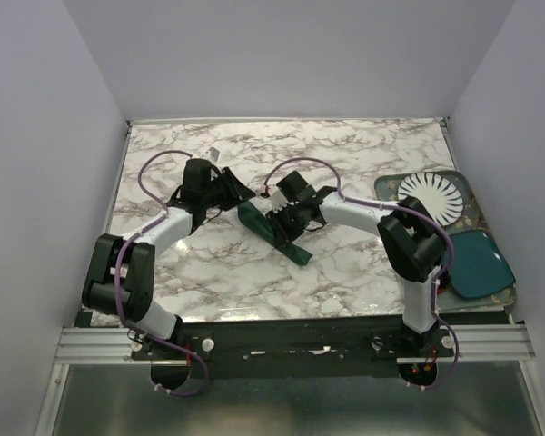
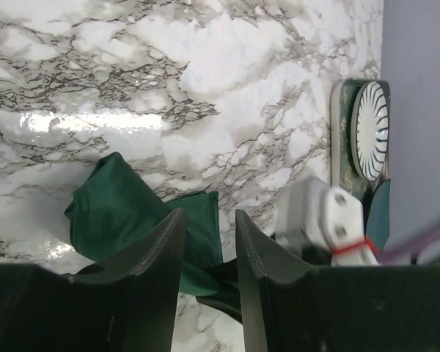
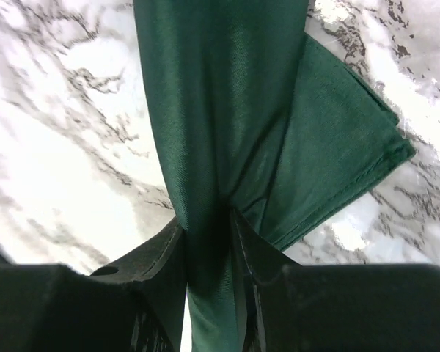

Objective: Fold the napkin, place the utensils inside, and roll it up
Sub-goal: Roll the napkin with the utensil

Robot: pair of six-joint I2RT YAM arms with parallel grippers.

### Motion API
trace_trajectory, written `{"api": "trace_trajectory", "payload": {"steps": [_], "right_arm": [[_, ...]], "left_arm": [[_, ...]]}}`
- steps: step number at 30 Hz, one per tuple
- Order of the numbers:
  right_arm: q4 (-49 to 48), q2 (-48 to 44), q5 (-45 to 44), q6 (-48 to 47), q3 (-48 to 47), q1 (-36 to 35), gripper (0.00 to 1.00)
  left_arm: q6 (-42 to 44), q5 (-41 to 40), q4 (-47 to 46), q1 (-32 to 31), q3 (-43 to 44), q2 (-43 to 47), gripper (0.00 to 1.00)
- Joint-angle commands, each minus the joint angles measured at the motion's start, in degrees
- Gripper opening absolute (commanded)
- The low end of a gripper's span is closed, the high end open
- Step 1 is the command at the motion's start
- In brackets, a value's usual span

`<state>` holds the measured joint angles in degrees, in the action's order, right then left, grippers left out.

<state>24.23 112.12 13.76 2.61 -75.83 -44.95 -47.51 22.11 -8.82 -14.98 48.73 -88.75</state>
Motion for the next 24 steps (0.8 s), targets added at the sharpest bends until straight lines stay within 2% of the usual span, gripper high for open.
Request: {"api": "trace_trajectory", "payload": {"steps": [1,5,9,14,24], "right_arm": [[5.2,7.1,24.6,3.9,-2.8,6.9,0.35],[4.7,12.6,38.1,8.4,-4.3,12.2,0.35],[1.9,15.3,43.0,11.5,-3.5,15.3,0.35],[0.3,16.1,43.5,12.5,-2.4,16.8,0.35],[0.3,14.3,39.2,11.8,-1.8,17.2,0.38]], "left_arm": [[2.3,-2.9,3.7,-0.4,-0.3,4.1,0.42],[2.2,-1.0,2.0,-1.8,-1.8,4.3,0.41],[0.4,1.7,-2.3,-5.8,-2.1,-0.2,0.38],[-2.8,2.3,-9.5,-8.0,-2.7,-6.6,0.32],[-1.2,-1.9,-10.8,-7.3,-3.1,-11.5,0.27]]}}
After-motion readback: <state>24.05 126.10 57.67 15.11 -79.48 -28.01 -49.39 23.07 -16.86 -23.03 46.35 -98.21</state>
